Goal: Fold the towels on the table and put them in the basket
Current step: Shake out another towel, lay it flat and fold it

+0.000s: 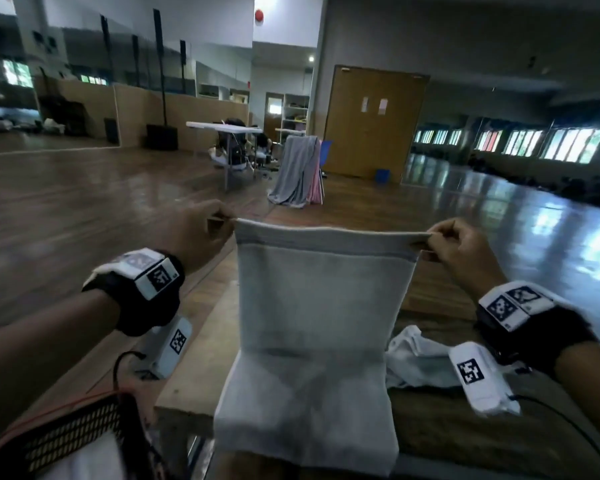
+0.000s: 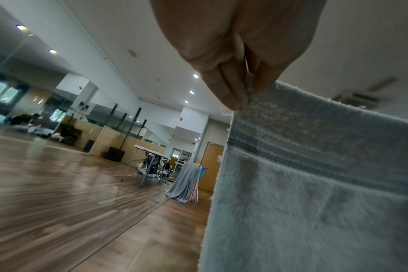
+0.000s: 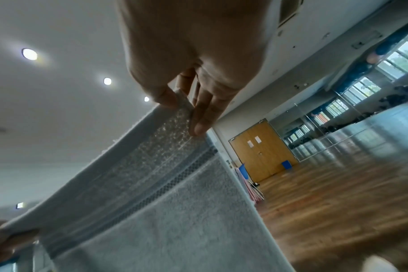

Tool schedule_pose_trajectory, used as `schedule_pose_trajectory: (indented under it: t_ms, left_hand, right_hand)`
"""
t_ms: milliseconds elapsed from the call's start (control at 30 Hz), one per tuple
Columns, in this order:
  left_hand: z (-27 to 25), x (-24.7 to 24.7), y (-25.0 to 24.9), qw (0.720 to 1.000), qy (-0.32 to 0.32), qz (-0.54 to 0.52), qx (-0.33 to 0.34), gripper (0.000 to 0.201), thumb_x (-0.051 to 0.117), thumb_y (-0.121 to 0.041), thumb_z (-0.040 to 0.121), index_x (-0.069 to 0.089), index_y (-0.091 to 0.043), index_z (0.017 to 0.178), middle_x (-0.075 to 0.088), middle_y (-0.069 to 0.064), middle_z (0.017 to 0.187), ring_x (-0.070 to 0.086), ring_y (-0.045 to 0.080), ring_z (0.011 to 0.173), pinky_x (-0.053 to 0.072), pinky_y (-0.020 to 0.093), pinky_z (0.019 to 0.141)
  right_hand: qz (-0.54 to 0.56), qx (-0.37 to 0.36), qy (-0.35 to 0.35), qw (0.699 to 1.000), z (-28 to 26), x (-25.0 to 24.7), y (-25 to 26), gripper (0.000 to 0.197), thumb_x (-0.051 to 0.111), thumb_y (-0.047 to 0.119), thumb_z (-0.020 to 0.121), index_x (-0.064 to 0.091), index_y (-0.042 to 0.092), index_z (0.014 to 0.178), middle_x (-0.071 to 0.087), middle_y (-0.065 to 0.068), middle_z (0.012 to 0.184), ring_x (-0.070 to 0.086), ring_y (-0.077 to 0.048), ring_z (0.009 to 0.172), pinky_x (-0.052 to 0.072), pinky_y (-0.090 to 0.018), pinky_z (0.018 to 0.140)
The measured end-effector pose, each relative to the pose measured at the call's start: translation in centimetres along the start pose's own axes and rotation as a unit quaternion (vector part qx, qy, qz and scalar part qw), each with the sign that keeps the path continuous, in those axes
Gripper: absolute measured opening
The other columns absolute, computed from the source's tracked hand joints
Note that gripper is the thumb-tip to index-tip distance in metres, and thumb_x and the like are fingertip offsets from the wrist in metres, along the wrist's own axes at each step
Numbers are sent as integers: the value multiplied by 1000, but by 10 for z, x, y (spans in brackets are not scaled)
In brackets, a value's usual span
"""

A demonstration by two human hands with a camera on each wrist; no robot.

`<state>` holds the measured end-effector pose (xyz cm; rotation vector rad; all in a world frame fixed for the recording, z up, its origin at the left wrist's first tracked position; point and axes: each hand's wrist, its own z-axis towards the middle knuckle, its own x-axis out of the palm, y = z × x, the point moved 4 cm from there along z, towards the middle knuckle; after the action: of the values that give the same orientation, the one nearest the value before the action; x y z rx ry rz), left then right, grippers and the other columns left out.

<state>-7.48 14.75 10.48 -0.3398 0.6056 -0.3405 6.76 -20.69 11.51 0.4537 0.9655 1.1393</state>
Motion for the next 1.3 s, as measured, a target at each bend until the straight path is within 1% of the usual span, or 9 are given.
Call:
schedule_pose_trajectory:
  t_ms: [100, 233, 333, 400, 600, 833, 1033, 1167, 1300]
  left_hand:
    - [-68, 31, 24, 995, 95, -16, -22, 8, 69, 1, 76, 70, 0, 84, 71, 14, 80, 69, 23, 72, 51, 30, 66]
    - [-152, 70, 55, 965, 257, 2, -54, 9, 67, -5, 79, 71, -6, 87, 72, 9, 83, 68, 24, 72, 57, 41, 70]
    - [-200, 96, 66, 911, 405, 51, -61, 16, 64, -17, 83, 71, -17, 98, 72, 1, 99, 67, 20, 92, 51, 32, 84]
    - [-223, 110, 71, 871, 479, 96, -46, 21, 60, -24, 85, 69, -27, 103, 70, -7, 109, 63, 14, 101, 46, 25, 86]
    - [-211, 132, 86, 882, 446, 136, -67, 23, 58, -22, 86, 70, -33, 103, 71, -8, 107, 64, 16, 98, 49, 27, 84]
    - [-183, 163, 103, 893, 407, 170, -93, 24, 55, -27, 88, 68, -39, 105, 72, 6, 99, 65, 28, 84, 51, 32, 72]
    - [-178, 170, 105, 873, 437, 211, -55, 31, 48, -26, 92, 61, -39, 116, 70, 8, 105, 61, 31, 93, 47, 33, 75]
    - [-173, 143, 94, 929, 334, 154, -44, 20, 59, -28, 88, 70, -31, 104, 75, 3, 93, 67, 24, 75, 42, 22, 65]
    - [-177, 118, 80, 950, 298, 94, 22, 13, 68, -25, 83, 75, -20, 93, 76, 1, 87, 71, 18, 69, 52, 25, 65]
  right_hand:
    - [-81, 15, 75, 994, -52, 22, -48, 19, 61, 6, 81, 58, 23, 73, 66, 0, 71, 64, -18, 68, 51, -33, 66]
    - [-184, 45, 225, 956, -126, 54, -110, 8, 63, 1, 78, 62, 9, 76, 63, 2, 69, 58, -11, 64, 42, -6, 57]
    - [-243, 34, 331, 911, -169, 75, -147, 10, 64, 2, 76, 64, 11, 76, 66, -5, 79, 61, -17, 73, 44, -13, 64]
    - [-275, 8, 367, 888, -187, 86, -164, 10, 63, 3, 76, 67, 11, 80, 68, -6, 86, 64, -23, 81, 50, -31, 73]
    - [-309, 13, 329, 893, -180, 94, -192, 11, 65, 16, 79, 70, 24, 86, 71, 2, 98, 66, -20, 89, 53, -38, 77]
    - [-335, 73, 273, 899, -138, 114, -217, 16, 62, 25, 83, 72, 27, 95, 72, 2, 103, 65, -21, 94, 52, -38, 81]
    - [-347, 54, 224, 909, -138, 104, -214, 17, 61, 28, 86, 71, 27, 99, 72, -1, 103, 65, -23, 91, 53, -37, 77]
    - [-309, -42, 138, 940, -138, 84, -193, 17, 63, 19, 84, 70, 15, 99, 72, -7, 92, 64, -21, 77, 53, -40, 67]
    - [-272, -102, 166, 942, -146, 73, -185, 13, 66, 13, 80, 69, 10, 92, 68, -5, 89, 61, -16, 80, 52, -39, 73]
